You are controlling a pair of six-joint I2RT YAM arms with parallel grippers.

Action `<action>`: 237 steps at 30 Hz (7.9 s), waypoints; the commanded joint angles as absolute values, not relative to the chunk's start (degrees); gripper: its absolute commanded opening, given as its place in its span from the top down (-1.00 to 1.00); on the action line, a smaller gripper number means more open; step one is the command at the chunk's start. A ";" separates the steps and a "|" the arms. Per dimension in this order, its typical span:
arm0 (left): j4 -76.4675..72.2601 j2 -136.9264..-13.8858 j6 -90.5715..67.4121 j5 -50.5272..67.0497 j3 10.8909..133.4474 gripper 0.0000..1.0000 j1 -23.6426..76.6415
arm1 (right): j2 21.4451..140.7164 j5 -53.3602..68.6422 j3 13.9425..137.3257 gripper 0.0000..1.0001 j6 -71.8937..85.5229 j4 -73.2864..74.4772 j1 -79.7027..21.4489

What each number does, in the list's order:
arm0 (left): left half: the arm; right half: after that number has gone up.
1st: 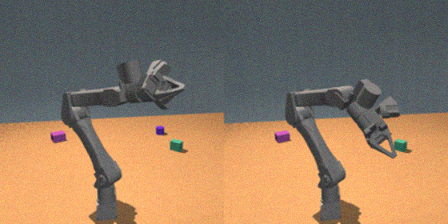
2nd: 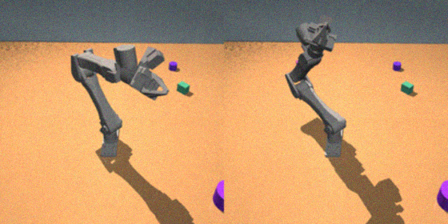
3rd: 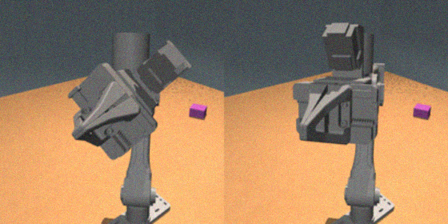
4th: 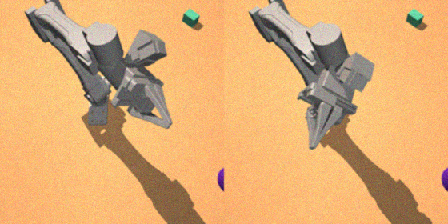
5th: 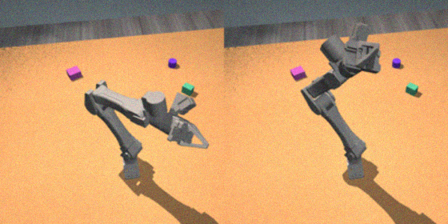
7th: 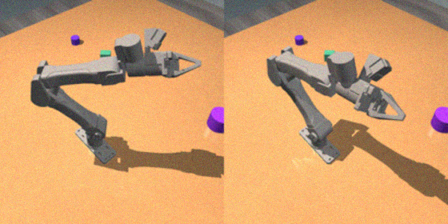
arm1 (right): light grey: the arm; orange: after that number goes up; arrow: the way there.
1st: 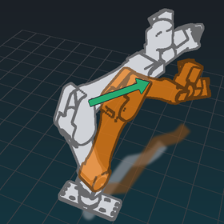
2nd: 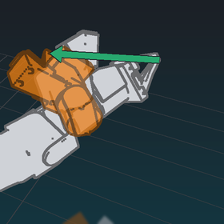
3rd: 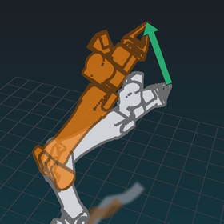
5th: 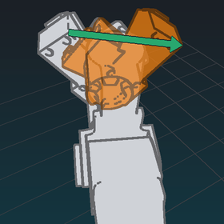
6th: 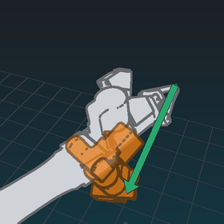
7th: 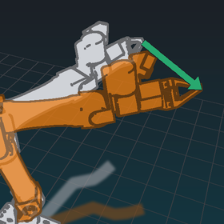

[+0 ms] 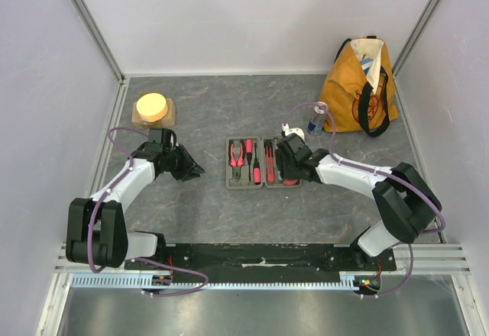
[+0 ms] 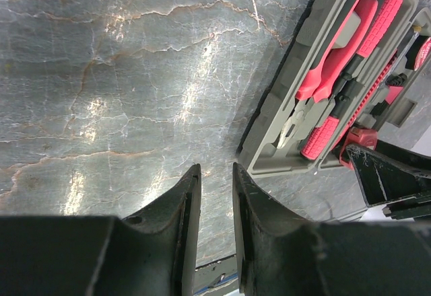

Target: Pack the tool kit

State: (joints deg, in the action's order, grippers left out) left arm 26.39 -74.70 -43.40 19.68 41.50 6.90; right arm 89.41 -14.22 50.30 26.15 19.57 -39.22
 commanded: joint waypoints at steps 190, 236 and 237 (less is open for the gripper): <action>27.60 -95.80 -43.68 19.87 47.81 0.72 27.51 | 72.95 -24.08 51.49 0.08 50.64 26.54 -28.39; 31.03 -80.35 -44.29 14.16 57.39 -0.20 27.33 | 83.94 -21.45 66.44 0.11 35.70 30.32 -38.67; 31.20 -78.77 -44.73 12.93 57.22 -0.21 27.25 | 83.76 -20.49 66.53 0.07 34.64 29.45 -39.37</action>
